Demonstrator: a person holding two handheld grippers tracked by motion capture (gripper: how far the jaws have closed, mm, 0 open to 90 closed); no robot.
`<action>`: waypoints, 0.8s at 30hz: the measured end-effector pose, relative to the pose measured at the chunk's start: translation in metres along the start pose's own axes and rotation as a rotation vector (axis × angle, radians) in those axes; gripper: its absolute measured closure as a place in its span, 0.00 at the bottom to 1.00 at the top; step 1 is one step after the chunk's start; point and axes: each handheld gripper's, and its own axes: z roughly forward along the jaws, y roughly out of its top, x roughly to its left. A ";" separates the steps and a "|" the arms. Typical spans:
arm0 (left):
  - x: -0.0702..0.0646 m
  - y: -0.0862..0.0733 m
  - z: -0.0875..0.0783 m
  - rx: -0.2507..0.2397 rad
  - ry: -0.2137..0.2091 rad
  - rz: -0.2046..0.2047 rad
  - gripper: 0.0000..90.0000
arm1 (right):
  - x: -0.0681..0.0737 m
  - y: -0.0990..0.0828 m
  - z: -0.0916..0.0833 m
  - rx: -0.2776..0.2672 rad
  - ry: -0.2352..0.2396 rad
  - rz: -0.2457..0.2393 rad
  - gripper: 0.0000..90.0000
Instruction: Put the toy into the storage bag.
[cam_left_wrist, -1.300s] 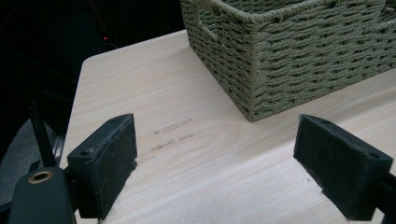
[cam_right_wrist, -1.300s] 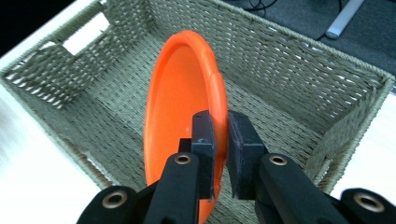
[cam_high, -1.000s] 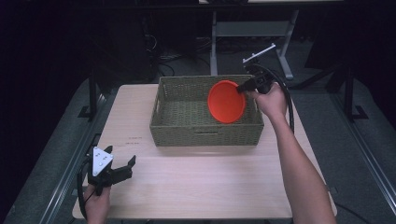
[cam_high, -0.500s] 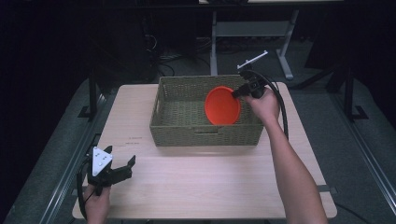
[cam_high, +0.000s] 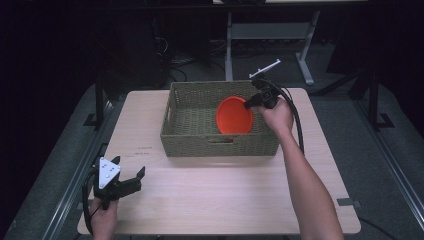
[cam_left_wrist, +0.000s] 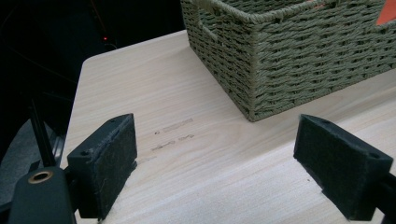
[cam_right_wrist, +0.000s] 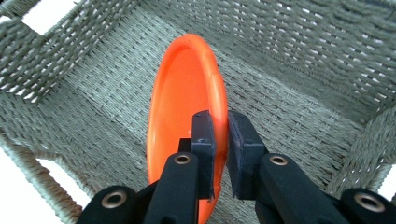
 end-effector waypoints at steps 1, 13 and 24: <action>0.000 0.000 0.000 0.000 0.000 0.000 0.14 | -0.001 -0.001 0.002 0.003 0.000 0.000 0.91; 0.000 0.000 0.000 -0.004 0.001 -0.009 0.14 | -0.004 -0.007 0.017 0.050 -0.014 0.009 0.91; 0.000 0.000 0.000 0.001 0.000 -0.003 0.14 | -0.007 -0.010 0.018 0.052 0.002 0.030 0.89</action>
